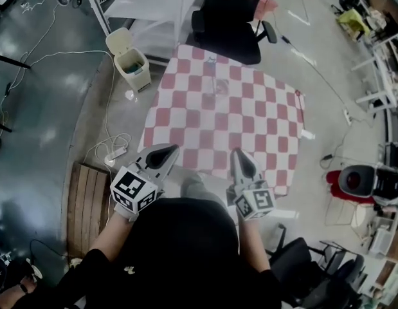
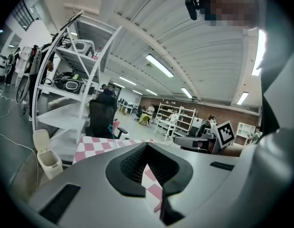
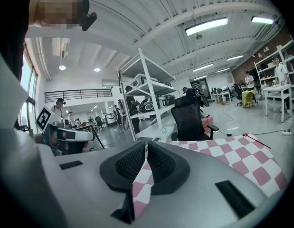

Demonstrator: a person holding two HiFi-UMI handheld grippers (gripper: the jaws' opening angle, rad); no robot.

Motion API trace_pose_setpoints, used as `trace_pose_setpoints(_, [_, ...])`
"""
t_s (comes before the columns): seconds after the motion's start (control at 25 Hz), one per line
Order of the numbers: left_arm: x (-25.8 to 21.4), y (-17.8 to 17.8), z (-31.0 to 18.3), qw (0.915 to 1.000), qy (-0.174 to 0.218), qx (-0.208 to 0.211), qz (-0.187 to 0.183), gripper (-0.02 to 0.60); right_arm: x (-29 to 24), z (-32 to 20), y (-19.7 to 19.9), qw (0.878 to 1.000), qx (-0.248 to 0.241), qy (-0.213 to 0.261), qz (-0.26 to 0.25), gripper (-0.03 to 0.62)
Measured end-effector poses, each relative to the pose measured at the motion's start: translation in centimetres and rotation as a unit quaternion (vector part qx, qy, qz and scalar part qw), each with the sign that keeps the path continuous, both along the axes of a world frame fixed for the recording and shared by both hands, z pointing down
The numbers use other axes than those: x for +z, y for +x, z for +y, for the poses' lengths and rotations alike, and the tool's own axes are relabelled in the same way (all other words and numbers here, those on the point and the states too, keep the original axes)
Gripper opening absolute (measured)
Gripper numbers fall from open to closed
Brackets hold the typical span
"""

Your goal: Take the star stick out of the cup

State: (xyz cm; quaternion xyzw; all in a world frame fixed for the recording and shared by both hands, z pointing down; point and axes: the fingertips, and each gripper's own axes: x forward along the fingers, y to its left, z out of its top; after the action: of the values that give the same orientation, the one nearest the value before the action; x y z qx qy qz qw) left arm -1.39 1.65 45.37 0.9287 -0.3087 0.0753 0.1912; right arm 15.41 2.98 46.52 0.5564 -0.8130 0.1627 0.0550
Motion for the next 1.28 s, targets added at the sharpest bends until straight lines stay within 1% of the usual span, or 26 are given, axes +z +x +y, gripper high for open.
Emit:
trace_pose_setpoints(0.28, [-0.7,4.4,-3.4,0.9994,-0.003,-0.032,-0.010,0.040,-0.9,-4.6,3.2,0.999,-0.041,0.010,-0.019,0.029])
trace_pose_setpoints(0.48, [-0.4,7.0,-5.2,0.9987,-0.008,-0.048,-0.019,0.040,-0.6,-7.0,5.1,0.997,-0.064,0.005,-0.031,0.029])
trace_pose_setpoints(0.72, [0.3,9.4,-6.0,0.9981,-0.017,-0.053,-0.027,0.040,0.1,-8.8,6.0,0.995,-0.091,0.003,-0.030,0.029])
trace_pose_setpoints(0.84, [0.3,9.5,-6.5,0.9981,-0.020,-0.052,-0.028,0.040,0.1,-9.4,5.7,0.995,-0.096,0.002,-0.029,0.029])
trace_pose_setpoints(1.0, [0.3,8.8,-7.3,0.9982,-0.019,-0.051,-0.024,0.040,0.6,-10.1,5.5,0.996,-0.088,-0.007,-0.025,0.029])
trace_pose_setpoints(1.28, [0.3,5.9,-9.4,0.9992,-0.019,-0.034,-0.011,0.040,0.8,-12.3,3.5,0.998,-0.066,-0.019,0.000,0.029])
